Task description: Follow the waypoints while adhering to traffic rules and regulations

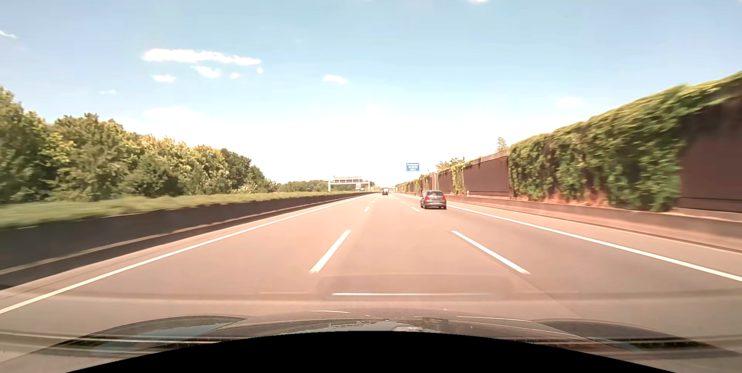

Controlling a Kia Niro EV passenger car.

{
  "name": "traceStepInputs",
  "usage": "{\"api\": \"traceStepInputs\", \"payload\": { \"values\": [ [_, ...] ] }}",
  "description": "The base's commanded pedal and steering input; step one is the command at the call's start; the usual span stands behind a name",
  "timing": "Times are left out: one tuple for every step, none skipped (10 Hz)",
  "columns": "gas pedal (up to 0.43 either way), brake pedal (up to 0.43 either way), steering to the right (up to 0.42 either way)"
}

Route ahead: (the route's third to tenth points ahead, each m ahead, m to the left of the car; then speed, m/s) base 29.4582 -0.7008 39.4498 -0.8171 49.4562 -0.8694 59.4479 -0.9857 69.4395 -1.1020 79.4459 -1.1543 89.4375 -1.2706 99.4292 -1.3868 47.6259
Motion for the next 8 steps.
{"api": "traceStepInputs", "payload": {
  "values": [
    [0.591, 0.0, -0.004],
    [0.591, 0.0, -0.004],
    [0.591, 0.0, -0.004],
    [0.591, 0.0, -0.004],
    [0.591, 0.0, -0.004],
    [0.591, 0.0, -0.004],
    [0.591, 0.0, -0.004],
    [0.591, 0.0, -0.004]
  ]
}}
